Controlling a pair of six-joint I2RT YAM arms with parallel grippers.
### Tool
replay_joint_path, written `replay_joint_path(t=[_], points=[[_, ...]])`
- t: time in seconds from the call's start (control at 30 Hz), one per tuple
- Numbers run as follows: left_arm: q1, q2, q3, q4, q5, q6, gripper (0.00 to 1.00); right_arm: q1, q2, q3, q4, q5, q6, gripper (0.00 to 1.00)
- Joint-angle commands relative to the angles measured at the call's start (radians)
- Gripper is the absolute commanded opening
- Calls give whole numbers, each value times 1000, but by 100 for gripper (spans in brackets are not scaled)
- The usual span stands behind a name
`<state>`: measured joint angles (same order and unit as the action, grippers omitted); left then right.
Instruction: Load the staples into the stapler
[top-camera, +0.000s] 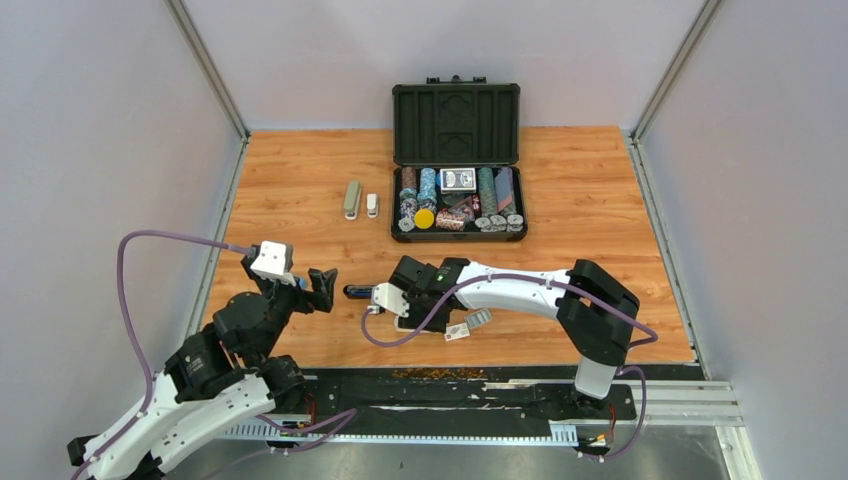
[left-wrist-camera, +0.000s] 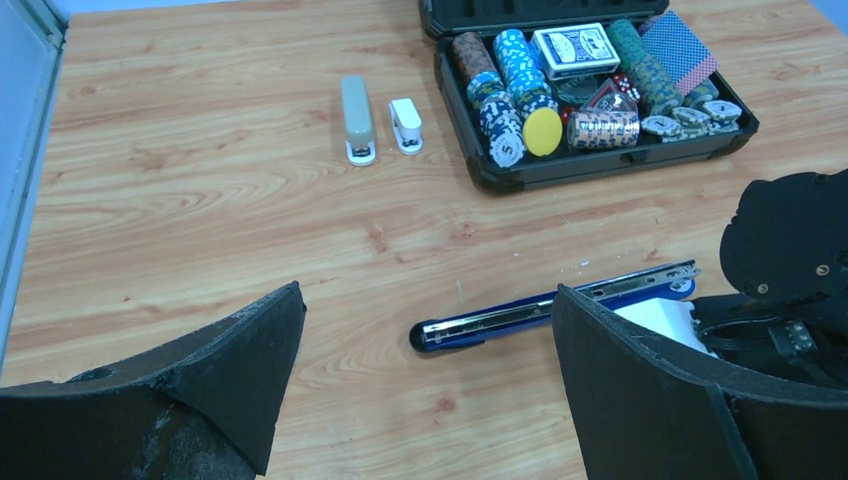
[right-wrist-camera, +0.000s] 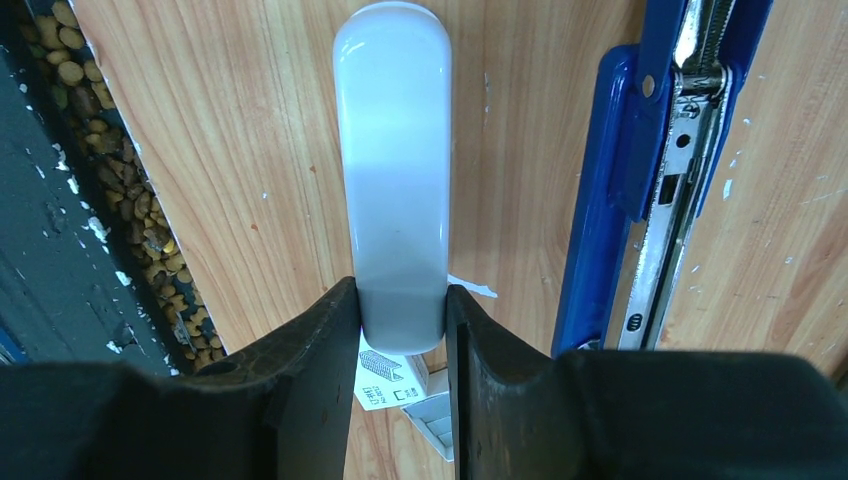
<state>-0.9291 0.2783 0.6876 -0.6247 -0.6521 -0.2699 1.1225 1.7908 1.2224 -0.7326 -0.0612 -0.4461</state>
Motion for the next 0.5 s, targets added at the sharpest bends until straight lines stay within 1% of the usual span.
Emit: replay_joint_path(t=[0.0,0.2,0.33,0.47], points=[[8,11,-3,22,10,20,100,7,-41,-8,51,-41,23,0],[13,8,-5,22,17,20,100,5,-124,26,51,-46,32,0],[13,6,-5,22,18,20,100,5,-129,35,52,-35,42,0],[15,3,-5,23,17,20,100,-4,-138,43,53,12,73,0]])
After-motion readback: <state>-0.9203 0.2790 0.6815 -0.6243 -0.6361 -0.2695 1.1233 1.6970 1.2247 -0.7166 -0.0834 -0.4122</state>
